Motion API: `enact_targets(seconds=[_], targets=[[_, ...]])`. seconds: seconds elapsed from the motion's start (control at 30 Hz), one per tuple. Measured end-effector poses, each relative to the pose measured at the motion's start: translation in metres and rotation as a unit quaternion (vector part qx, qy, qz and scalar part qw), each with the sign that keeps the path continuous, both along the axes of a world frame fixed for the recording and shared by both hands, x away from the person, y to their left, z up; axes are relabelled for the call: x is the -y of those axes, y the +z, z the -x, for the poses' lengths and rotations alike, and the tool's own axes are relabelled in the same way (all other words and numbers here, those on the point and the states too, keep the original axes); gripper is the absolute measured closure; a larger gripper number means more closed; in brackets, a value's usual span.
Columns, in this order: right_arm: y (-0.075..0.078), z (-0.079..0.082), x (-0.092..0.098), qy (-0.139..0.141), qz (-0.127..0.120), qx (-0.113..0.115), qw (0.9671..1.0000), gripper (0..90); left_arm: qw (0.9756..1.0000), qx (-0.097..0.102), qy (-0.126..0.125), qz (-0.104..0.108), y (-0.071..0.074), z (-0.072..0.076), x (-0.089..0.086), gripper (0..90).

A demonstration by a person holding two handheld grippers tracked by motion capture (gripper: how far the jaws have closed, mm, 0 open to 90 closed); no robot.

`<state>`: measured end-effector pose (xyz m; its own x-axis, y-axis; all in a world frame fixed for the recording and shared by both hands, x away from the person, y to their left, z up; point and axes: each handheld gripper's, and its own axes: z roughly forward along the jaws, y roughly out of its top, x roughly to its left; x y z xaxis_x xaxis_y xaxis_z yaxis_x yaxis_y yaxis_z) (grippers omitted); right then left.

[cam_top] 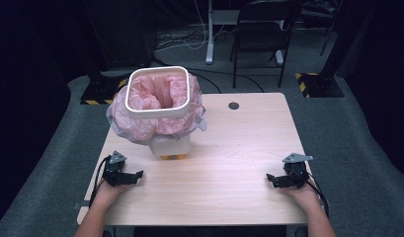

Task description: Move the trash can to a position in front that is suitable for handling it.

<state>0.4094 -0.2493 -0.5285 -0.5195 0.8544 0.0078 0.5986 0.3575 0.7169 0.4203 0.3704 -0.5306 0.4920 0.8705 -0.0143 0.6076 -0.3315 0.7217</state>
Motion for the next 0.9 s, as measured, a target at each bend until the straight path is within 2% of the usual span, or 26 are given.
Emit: enact_targets(seconds=[0.2,0.3,0.5,0.7,0.8,0.9], targets=[[0.003,0.004,0.001,-0.009,-0.003,0.003,0.9999,14.0,1.0000,0.002,0.003,-0.002,0.000,0.002,0.000,2.9],[0.004,0.004,0.001,-0.010,-0.002,0.001,0.9999,14.9,1.0000,0.001,0.003,-0.001,0.001,0.003,-0.001,4.5],[0.006,0.006,0.000,-0.002,0.000,-0.003,1.0000,23.2,1.0000,-0.001,0.003,-0.001,0.005,0.005,-0.004,16.4],[0.010,0.005,-0.003,-0.005,0.005,-0.012,0.9999,31.2,0.9998,-0.018,0.001,-0.006,0.010,0.005,-0.007,25.1],[0.011,0.006,-0.003,-0.007,0.006,-0.017,0.9998,34.2,0.9995,-0.030,0.009,0.004,0.012,0.006,-0.009,27.6],[0.013,0.006,-0.002,-0.007,0.010,-0.022,0.9997,37.0,0.9993,-0.029,0.016,0.017,0.016,0.006,-0.010,28.3]])
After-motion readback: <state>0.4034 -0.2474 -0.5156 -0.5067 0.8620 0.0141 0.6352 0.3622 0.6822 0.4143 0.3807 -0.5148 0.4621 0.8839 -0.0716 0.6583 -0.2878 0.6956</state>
